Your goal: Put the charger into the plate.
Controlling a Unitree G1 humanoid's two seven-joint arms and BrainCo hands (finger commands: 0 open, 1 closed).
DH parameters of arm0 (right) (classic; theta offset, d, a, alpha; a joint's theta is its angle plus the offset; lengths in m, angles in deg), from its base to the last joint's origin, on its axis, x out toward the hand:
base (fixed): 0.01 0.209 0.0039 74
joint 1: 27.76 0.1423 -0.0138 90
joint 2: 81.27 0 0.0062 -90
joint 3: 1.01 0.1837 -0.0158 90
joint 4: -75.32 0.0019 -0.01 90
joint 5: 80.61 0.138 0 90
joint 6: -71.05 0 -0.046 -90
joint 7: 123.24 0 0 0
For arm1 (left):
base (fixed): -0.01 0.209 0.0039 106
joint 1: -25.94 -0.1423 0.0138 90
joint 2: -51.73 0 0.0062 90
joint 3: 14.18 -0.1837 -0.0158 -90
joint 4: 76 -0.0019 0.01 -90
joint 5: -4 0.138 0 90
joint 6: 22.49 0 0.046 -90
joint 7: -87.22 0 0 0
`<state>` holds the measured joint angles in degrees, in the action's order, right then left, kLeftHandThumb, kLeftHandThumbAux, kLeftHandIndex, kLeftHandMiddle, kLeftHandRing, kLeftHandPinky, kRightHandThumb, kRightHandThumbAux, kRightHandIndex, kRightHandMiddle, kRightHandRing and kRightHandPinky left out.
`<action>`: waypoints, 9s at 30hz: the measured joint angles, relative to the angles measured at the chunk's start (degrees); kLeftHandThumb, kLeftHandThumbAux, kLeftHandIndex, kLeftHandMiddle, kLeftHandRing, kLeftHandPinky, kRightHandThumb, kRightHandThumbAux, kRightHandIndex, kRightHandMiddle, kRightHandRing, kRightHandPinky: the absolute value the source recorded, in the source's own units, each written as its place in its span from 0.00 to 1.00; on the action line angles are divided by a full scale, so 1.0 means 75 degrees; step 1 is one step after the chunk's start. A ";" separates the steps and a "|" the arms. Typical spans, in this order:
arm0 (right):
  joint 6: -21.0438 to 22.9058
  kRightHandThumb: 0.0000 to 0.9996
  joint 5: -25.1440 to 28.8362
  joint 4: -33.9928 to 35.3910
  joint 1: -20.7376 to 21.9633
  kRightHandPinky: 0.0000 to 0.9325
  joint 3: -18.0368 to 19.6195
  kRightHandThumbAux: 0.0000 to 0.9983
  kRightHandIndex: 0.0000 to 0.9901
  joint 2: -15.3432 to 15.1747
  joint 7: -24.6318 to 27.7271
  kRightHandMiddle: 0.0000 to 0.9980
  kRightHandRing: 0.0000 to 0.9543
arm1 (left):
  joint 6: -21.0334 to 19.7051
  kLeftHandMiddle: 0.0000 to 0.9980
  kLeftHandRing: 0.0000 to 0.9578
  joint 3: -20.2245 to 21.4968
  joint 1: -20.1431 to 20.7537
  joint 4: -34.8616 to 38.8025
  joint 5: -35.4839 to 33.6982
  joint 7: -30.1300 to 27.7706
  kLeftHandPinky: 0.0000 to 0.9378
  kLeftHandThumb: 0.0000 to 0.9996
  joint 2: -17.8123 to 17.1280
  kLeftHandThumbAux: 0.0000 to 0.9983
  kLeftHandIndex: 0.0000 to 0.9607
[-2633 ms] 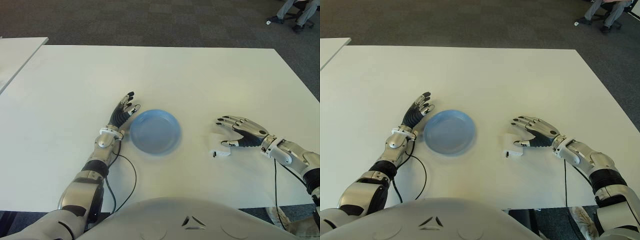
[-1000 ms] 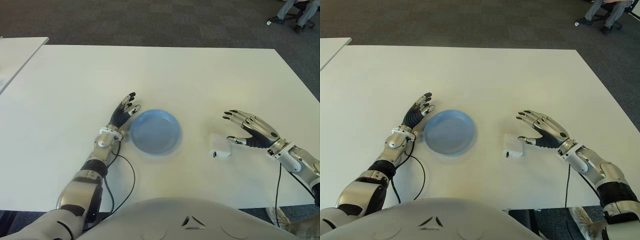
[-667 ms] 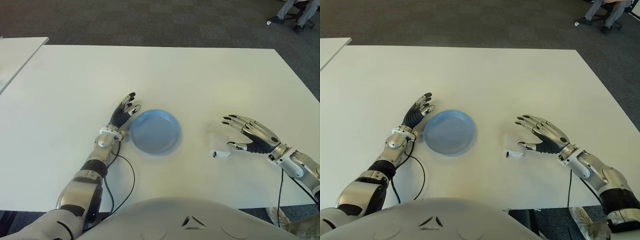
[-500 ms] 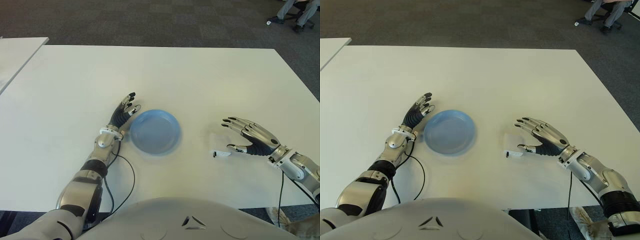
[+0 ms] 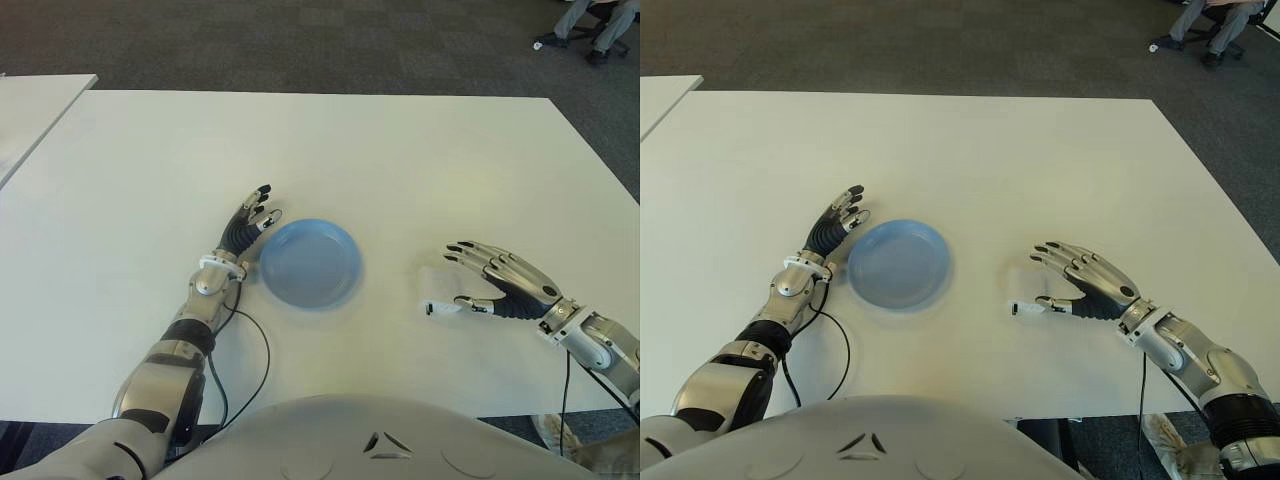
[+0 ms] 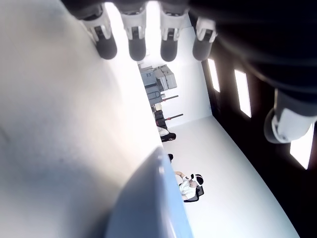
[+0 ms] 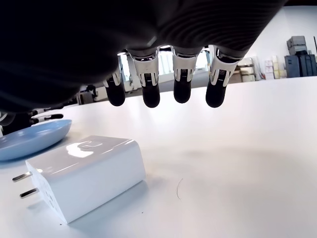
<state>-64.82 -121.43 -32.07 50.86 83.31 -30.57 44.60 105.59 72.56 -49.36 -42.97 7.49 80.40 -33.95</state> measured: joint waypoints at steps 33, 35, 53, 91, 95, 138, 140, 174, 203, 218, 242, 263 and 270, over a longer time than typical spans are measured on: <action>0.0132 0.25 -0.0505 -0.0725 0.0390 0.00 -0.0468 0.10 0.00 0.0624 -0.0243 0.00 0.00 | -0.0008 0.04 0.04 0.0041 -0.0005 0.0001 -0.0018 -0.0009 0.05 0.00 0.0028 0.47 0.00; 0.0127 0.25 -0.0542 -0.0870 0.0534 0.00 -0.0578 0.10 0.00 0.0678 -0.0296 0.00 0.00 | -0.0009 0.04 0.04 0.0039 -0.0004 0.0004 -0.0018 -0.0009 0.05 0.00 0.0028 0.47 0.00; 0.0119 0.22 -0.0664 -0.1668 0.1360 0.00 -0.1196 0.12 0.00 0.0880 -0.0581 0.00 0.00 | -0.0007 0.05 0.05 0.0039 -0.0051 0.0078 -0.0017 -0.0006 0.06 0.00 0.0026 0.47 0.00; 0.0237 0.22 -0.1001 -0.2843 0.2316 0.00 -0.2047 0.13 0.00 0.0952 -0.1445 0.00 0.00 | -0.0009 0.05 0.05 0.0089 -0.0289 0.0396 -0.0038 -0.0097 0.06 0.00 0.0011 0.48 0.00; 0.0240 0.21 -0.1155 -0.2934 0.2389 0.00 -0.2130 0.13 0.00 0.0944 -0.1671 0.00 0.00 | -0.0008 0.04 0.05 0.0083 -0.0289 0.0396 -0.0028 -0.0097 0.06 0.00 0.0005 0.48 0.00; 0.1780 0.18 -0.1775 -0.0232 0.0557 0.00 -0.1631 0.15 0.00 -0.0715 -0.1419 0.00 0.00 | 0.0224 0.06 0.06 -0.0056 -0.0289 0.0319 0.0758 0.0542 0.07 0.00 -0.0137 0.42 0.00; 0.1885 0.18 -0.1871 -0.0040 0.0413 0.00 -0.1531 0.15 0.00 -0.0793 -0.1441 0.00 0.00 | 0.0224 0.06 0.06 -0.0063 -0.0284 0.0316 0.0815 0.0596 0.07 0.00 -0.0140 0.43 0.00; 0.2783 0.15 -0.2884 0.0600 -0.0360 0.00 -0.1133 0.16 0.00 -0.1030 -0.2363 0.00 0.00 | 0.0234 0.10 0.10 -0.0678 -0.0262 0.0341 0.1658 0.1788 0.08 0.00 -0.0437 0.51 0.03; 0.2153 0.13 -0.2031 0.0597 -0.0052 0.00 -0.1023 0.18 0.00 -0.1103 -0.1149 0.00 0.00 | 0.0254 0.15 0.14 -0.0533 -0.0260 0.0302 0.1183 0.1286 0.10 0.00 -0.0377 0.50 0.08; 0.1861 0.09 -0.1235 0.0728 0.0450 0.00 -0.0961 0.19 0.00 -0.1101 0.0461 0.00 0.00 | 0.0335 0.14 0.12 -0.0533 -0.0290 0.0312 0.1148 0.1264 0.08 0.00 -0.0321 0.50 0.08; 0.1625 0.09 -0.0605 0.1067 0.1011 0.04 -0.0848 0.21 0.02 -0.1080 0.2109 0.01 0.00 | 0.0340 0.14 0.12 -0.0539 -0.0323 0.0375 0.1161 0.1308 0.04 0.00 -0.0265 0.48 0.09; 0.1625 0.12 -0.0672 0.1195 0.0949 0.06 -0.0645 0.21 0.03 -0.0940 0.2057 0.01 0.01 | 0.0340 0.14 0.12 -0.0536 -0.0353 0.0416 0.1147 0.1301 0.03 0.00 -0.0262 0.50 0.09; 0.1627 0.12 -0.0701 0.1227 0.0906 0.03 -0.0627 0.21 0.02 -0.0934 0.2059 0.00 0.00 | 0.0374 0.13 0.12 -0.0539 -0.0366 0.0426 0.1156 0.1301 0.03 0.00 -0.0277 0.51 0.07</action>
<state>-52.62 -126.68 -22.87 57.65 78.61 -37.57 60.04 108.39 68.51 -52.10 -39.78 16.16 90.15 -36.03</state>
